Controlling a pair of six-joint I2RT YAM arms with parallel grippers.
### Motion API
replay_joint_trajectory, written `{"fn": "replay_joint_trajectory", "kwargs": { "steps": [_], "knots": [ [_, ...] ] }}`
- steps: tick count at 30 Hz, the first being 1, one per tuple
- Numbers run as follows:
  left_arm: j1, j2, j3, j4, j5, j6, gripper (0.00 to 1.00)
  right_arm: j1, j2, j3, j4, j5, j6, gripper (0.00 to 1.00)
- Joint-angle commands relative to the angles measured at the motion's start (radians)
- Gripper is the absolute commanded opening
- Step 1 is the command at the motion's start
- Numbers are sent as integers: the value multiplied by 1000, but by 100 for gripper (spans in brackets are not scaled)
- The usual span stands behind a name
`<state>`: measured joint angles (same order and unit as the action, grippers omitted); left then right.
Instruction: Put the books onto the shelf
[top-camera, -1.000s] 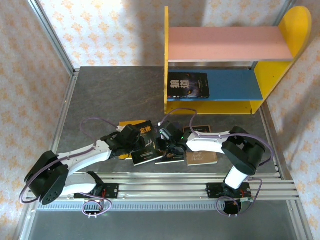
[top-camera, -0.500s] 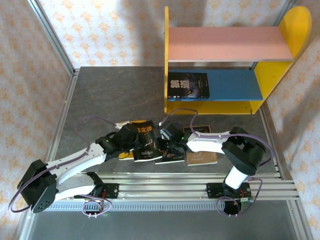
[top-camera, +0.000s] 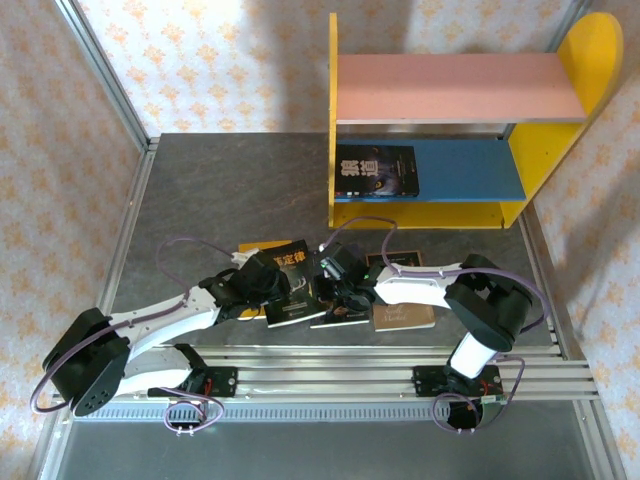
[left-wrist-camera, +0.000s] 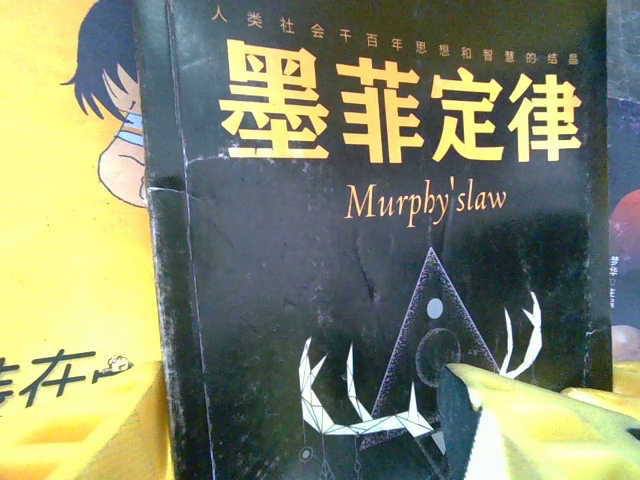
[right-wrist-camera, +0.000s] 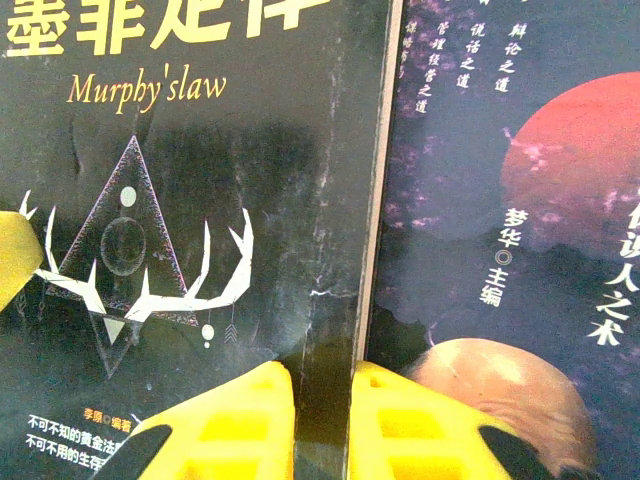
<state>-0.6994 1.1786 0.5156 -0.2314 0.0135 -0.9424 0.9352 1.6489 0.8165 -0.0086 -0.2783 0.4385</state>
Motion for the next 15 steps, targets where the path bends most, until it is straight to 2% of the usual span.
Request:
{"fn": "replay_joint_trajectory", "kwargs": {
  "steps": [1, 9, 15],
  "knots": [
    [-52, -42, 28, 412, 253, -37, 64, 32, 48, -30, 7, -64, -1, 14],
    [-52, -73, 43, 381, 261, -31, 62, 31, 48, -25, 10, -66, -4, 14],
    [-52, -84, 26, 429, 279, -46, 60, 31, 47, -25, 12, -70, -1, 14]
  ]
}}
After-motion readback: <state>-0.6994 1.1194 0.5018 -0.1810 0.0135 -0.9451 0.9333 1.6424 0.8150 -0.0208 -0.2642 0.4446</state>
